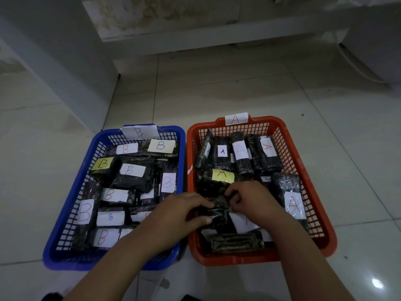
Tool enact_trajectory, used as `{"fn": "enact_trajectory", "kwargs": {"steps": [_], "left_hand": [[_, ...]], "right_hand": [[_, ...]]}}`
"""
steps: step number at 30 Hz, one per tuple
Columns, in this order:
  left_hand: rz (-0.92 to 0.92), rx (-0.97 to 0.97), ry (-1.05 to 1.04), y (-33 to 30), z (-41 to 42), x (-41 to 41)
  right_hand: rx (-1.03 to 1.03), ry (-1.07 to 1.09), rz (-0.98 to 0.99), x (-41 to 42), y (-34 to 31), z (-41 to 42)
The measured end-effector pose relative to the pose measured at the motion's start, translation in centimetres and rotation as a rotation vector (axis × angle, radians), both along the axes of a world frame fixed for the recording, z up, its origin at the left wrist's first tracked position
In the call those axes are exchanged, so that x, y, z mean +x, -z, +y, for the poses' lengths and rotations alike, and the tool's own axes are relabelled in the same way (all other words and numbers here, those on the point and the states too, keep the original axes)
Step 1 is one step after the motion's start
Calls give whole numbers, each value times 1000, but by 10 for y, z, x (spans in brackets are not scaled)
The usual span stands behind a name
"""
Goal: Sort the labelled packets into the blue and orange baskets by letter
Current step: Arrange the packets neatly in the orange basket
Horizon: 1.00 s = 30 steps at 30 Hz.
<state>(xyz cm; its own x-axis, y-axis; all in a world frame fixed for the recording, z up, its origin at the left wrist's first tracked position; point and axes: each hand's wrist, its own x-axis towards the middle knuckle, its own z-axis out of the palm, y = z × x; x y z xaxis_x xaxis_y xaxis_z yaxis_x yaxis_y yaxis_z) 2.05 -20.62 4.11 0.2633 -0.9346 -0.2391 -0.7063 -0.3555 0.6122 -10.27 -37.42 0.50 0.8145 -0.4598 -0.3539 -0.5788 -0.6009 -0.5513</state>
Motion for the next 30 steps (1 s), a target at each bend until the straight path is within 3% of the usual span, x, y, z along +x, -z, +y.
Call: {"fn": "enact_trajectory", "kwargs": {"steps": [5,9,13,14,16,18,21,24,30], "left_hand": [[-15,133,50,-7,-11,7],[68,33,-51,-18,-22,0],[214,-68,-190,-35,-46,2],[179,-77,-209,-36,-50,2],[-116,0,-156,-28,-57,-2],[-481,160,1,-8,-57,-12],[-699,294,127,16,-58,-29],[-729,321,93,27,-61,-32],[-525,275,40,22,-53,-20]], "right_hand": [[414,26,-137,-13,-15,-13],[469,-170,-67,-16,-29,-6],[469,83,-240,-20,-44,-12],[502,182,-292,-24,-49,-18],[546,366,-398,-38,-56,-34],[486,426,-437,-53,-61,-47],[306,366,-286,-61,-52,-56],[108,276,-78,-59,-35,-57],[87,244,-86,-53,-31,-56]]}}
